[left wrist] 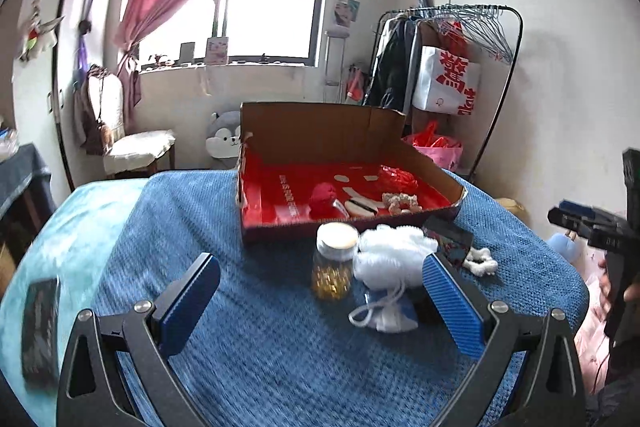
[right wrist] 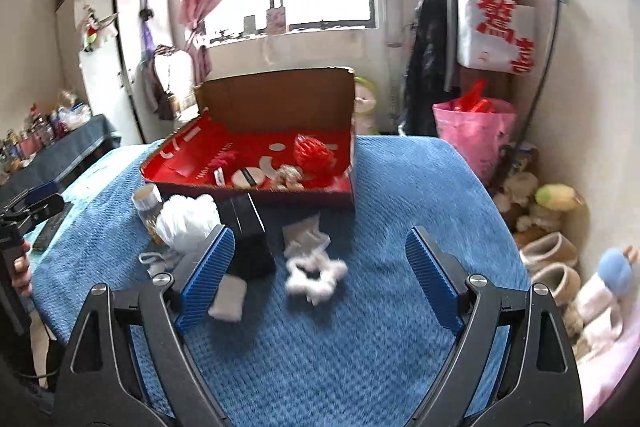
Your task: Organize soft objects
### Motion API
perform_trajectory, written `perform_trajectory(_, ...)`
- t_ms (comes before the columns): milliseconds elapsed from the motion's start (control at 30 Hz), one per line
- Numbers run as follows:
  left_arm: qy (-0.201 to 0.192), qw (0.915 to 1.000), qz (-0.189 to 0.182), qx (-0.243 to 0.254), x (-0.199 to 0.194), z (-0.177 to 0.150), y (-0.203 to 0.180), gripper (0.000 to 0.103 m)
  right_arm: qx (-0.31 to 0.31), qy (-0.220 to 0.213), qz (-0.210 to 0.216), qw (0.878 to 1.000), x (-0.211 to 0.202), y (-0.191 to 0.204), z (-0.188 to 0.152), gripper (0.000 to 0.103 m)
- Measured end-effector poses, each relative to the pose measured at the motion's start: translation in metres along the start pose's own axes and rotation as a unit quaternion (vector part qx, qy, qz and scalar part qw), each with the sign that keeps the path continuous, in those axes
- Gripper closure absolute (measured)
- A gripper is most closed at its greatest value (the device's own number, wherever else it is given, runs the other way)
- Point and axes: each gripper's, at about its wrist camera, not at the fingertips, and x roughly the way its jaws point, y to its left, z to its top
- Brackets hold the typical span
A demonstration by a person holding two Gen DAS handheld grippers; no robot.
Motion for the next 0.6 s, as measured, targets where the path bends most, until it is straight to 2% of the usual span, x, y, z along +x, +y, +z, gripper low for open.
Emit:
perform_trajectory(300,-0.005,0.9999,-0.001,-0.012,0.001,-0.039,-0.023,0.0,0.014,0.008,0.003,1.0,0.007,0.022,-0.055,0.015)
perform_trajectory(467,0.012,0.9997,-0.014,-0.016,0.011,-0.053,-0.036,0.0,0.008,0.013,0.01,1.0,0.016,0.038,-0.071,0.015)
perform_trajectory(600,0.018,0.9998,-0.004,-0.006,0.019,-0.063,-0.049,0.0,0.005,0.011,0.007,1.0,0.02,0.048,-0.077,0.015)
